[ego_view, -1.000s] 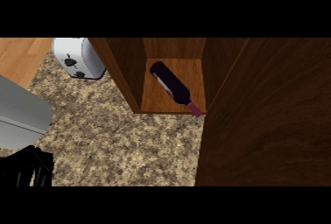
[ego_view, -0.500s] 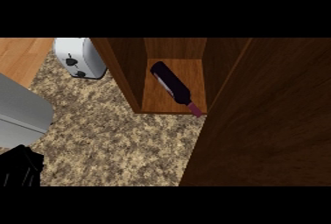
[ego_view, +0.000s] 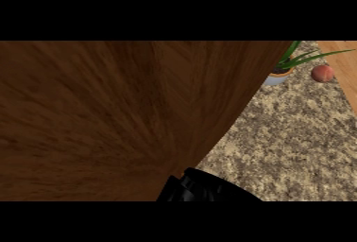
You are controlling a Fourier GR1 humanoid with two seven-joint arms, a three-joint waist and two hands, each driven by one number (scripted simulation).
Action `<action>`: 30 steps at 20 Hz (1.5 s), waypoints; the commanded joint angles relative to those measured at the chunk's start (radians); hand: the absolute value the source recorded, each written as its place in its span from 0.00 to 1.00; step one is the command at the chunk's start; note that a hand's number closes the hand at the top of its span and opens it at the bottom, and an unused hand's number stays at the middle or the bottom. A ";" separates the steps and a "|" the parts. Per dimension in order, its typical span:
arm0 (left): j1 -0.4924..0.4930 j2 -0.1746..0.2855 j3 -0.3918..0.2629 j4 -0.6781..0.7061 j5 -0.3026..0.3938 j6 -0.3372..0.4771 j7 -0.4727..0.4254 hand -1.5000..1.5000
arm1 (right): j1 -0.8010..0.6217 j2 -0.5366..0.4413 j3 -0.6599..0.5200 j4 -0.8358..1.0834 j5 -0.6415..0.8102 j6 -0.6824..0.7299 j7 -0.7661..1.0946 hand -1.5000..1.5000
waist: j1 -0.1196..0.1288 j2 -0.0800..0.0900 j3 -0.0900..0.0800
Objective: Pick up the wine, place it into the cabinet and close the cabinet
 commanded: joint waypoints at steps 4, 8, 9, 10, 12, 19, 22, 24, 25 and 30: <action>0.049 0.005 0.093 0.005 0.032 -0.093 -0.011 1.00 | -0.255 0.020 -0.005 0.259 -0.085 -0.153 -0.105 1.00 | 0.003 0.000 0.000; -0.019 -0.048 0.024 -0.014 -0.036 -0.025 0.054 1.00 | -0.420 0.021 -0.038 0.398 -0.164 -0.264 -0.174 1.00 | 0.002 0.002 0.000; 0.004 -0.055 0.064 -0.013 -0.014 -0.051 0.051 1.00 | -0.368 0.021 -0.068 0.348 -0.181 -0.208 -0.137 1.00 | -0.005 0.000 0.001; 0.039 -0.045 0.087 -0.033 -0.002 -0.070 0.051 1.00 | -0.367 0.021 -0.051 0.397 -0.168 -0.211 -0.175 1.00 | -0.002 0.000 0.001; -0.024 -0.064 0.053 0.014 -0.047 -0.055 0.052 1.00 | -0.455 0.021 -0.107 0.485 -0.230 -0.241 -0.197 1.00 | -0.002 0.002 0.000; 0.003 -0.086 0.090 -0.022 -0.046 -0.098 0.079 1.00 | -0.386 0.021 -0.159 0.625 -0.228 -0.140 -0.268 1.00 | -0.009 0.001 0.001; -0.018 -0.072 0.128 0.012 -0.018 -0.122 0.100 1.00 | -0.368 0.005 -0.226 0.724 -0.222 -0.035 -0.320 1.00 | -0.010 0.003 0.001; 0.002 -0.076 0.146 0.000 -0.027 -0.150 0.080 1.00 | -0.406 0.017 -0.258 0.789 -0.230 -0.040 -0.307 1.00 | -0.006 0.002 0.001; 0.023 -0.107 0.118 -0.070 -0.046 -0.084 0.135 1.00 | -0.412 0.003 -0.270 0.795 -0.217 -0.029 -0.302 1.00 | -0.007 0.001 0.001; 0.019 -0.095 0.154 -0.024 -0.033 -0.155 0.109 1.00 | -0.376 0.001 -0.294 0.917 -0.164 0.017 -0.416 1.00 | -0.003 0.003 0.001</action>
